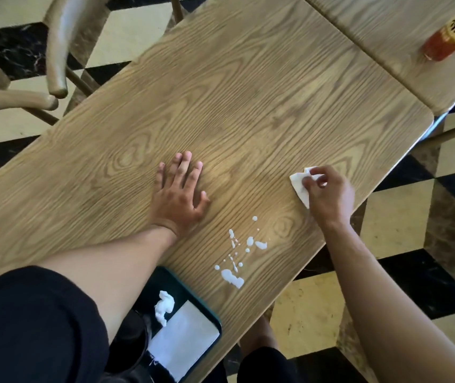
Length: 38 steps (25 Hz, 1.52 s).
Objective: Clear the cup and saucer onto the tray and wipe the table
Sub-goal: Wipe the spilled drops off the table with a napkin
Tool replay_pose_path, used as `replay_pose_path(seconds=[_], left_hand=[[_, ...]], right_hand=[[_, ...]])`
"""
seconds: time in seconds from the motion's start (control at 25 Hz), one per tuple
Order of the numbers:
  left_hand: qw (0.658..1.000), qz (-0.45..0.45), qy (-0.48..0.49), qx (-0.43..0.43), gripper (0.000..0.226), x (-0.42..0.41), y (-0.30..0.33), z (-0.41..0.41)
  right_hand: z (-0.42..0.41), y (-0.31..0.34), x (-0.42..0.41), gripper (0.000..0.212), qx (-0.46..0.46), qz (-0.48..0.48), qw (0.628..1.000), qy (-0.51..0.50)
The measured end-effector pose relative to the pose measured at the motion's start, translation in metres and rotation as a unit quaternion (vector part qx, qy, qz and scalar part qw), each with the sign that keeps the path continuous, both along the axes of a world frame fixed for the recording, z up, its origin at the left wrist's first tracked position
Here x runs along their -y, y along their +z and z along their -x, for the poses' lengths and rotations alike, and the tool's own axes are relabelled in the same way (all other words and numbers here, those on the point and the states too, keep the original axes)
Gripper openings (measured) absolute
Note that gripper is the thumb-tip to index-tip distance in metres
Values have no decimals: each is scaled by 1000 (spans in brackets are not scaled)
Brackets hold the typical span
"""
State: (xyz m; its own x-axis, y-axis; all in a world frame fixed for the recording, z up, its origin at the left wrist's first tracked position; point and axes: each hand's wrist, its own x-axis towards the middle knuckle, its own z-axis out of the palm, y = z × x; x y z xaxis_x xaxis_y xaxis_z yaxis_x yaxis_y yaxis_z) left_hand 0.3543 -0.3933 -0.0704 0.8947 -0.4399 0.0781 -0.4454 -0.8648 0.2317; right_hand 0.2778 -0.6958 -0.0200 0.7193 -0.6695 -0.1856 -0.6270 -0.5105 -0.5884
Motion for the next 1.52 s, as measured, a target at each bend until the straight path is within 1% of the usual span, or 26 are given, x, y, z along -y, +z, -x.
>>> replay_pose_path(seconds=[0.04,0.12,0.24,0.32,0.4,0.52,0.56,0.6,0.68,0.8,0.84,0.88,0.92,0.96,1.0,1.04,1.08,1.12,1.16,1.24,1.36,1.4,1.44,1.52], left_hand=[[1000,-3,0,0,69,0,0,0],[1000,-3,0,-1,68,-1,-1,0],[1000,0,0,7,69,0,0,1],[1000,9,-1,5,69,0,0,0],[1000,10,-1,2,69,0,0,1],[1000,7,-2,-5,69,-1,-2,1],[1000,7,-2,-6,68,-1,-2,1],[1000,7,-2,-6,69,0,-2,1],[1000,13,0,-16,70,0,0,0],[999,16,1,-28,71,-1,2,1],[999,13,1,-31,71,0,3,1],[999,11,1,-33,71,0,3,2],[999,12,2,-34,71,0,4,1],[999,13,2,-33,71,0,4,1],[999,11,1,-33,71,0,5,1],[999,9,0,-35,71,1,5,1],[999,8,1,-39,71,1,6,1],[999,7,2,-44,71,0,6,1],[999,4,2,-48,71,0,7,1],[999,-1,-1,-50,71,0,7,2],[999,-3,-5,-43,69,0,7,2],[999,-3,-2,-42,69,0,6,2],[999,-2,0,-44,70,0,6,2],[999,3,3,-47,71,0,6,1]], right_hand=[[-13,0,0,13,-10,-3,1000,-9],[-24,1,-16,13,-27,7,1000,13],[-2,5,-52,12,-29,12,993,117],[17,8,-59,10,-33,-17,986,162],[17,6,-52,9,-29,-36,987,153],[-5,0,-50,11,-1,-39,998,57],[-9,-1,-59,12,8,-43,997,57],[-9,-2,-70,13,14,-47,995,88],[6,-1,-92,13,19,-57,974,218],[40,4,-92,12,12,-75,904,421],[41,4,-82,12,8,-71,885,461],[38,4,-71,12,2,-57,883,466],[32,2,-61,13,-3,-42,902,430],[27,1,-52,15,0,-34,934,356],[24,0,-47,15,9,-36,964,262],[24,0,-48,14,18,-41,984,172],[27,0,-58,13,21,-44,993,109],[35,0,-71,12,18,-41,996,82],[46,-1,-87,12,15,-36,995,87],[75,0,-106,13,19,-39,987,153],[98,6,-96,15,18,-53,968,244],[94,7,-87,15,15,-47,969,242],[85,6,-81,13,12,-42,977,208],[55,2,-76,11,6,-53,996,72]])
